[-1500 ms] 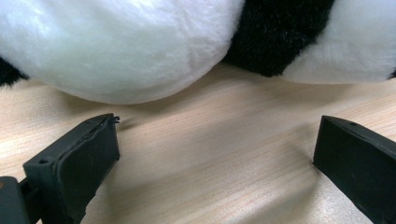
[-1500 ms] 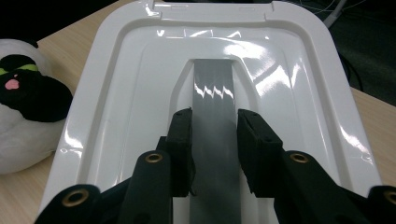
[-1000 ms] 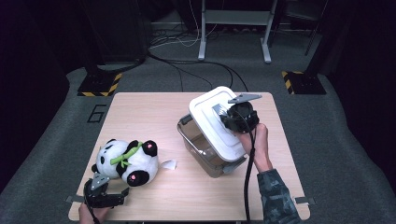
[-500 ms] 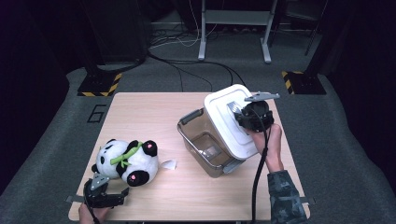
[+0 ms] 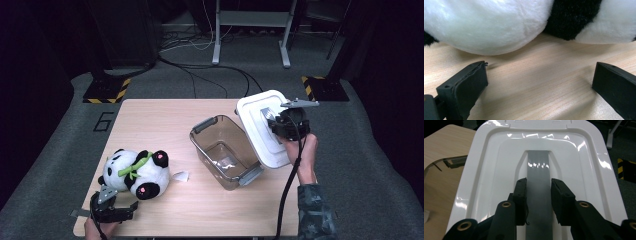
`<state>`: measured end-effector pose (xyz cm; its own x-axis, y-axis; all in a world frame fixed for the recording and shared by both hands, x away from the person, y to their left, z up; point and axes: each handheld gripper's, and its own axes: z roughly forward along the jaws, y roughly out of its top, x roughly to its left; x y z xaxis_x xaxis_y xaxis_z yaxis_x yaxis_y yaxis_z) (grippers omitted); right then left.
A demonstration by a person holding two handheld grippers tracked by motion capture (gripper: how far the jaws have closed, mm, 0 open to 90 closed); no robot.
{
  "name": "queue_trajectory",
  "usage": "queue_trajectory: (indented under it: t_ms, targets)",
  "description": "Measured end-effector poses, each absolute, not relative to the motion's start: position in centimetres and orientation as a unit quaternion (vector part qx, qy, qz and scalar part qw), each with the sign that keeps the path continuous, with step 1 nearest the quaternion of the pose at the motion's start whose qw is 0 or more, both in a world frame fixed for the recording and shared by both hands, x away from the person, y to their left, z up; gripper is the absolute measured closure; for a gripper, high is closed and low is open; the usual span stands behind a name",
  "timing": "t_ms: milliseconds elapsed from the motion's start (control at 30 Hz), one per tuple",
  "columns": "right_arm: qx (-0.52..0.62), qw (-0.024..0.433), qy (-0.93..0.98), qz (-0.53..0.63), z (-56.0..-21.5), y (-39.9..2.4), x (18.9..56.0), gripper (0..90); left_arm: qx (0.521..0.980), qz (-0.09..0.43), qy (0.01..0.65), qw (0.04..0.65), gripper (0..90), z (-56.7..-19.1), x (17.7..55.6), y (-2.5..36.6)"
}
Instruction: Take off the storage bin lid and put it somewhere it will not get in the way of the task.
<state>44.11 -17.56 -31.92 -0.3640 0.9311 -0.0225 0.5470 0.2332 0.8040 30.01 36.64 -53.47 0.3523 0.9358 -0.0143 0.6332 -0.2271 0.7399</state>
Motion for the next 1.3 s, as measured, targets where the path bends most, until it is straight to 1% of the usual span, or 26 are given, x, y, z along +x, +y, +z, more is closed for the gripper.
queue_trajectory:
  t_ms: [267,667,967,1300]
  targets:
    - [0.536,0.282,0.717,0.345,-32.9,-19.8,44.7,66.9,0.75,0.225,0.523,0.336,0.0,-53.5,30.0,36.6]
    - [0.577,0.28,0.693,0.33,-34.9,-22.9,45.4,66.9,0.75,0.226,0.525,0.334,0.0,-53.5,30.0,36.6]
    - [0.595,0.274,0.683,0.323,-36.8,-23.6,46.1,66.8,0.75,0.226,0.525,0.334,0.0,-53.5,30.0,36.6]
    - [0.612,0.258,0.68,0.31,-39.8,-23.8,46.9,66.8,0.75,0.227,0.524,0.334,0.0,-53.5,30.0,36.6]
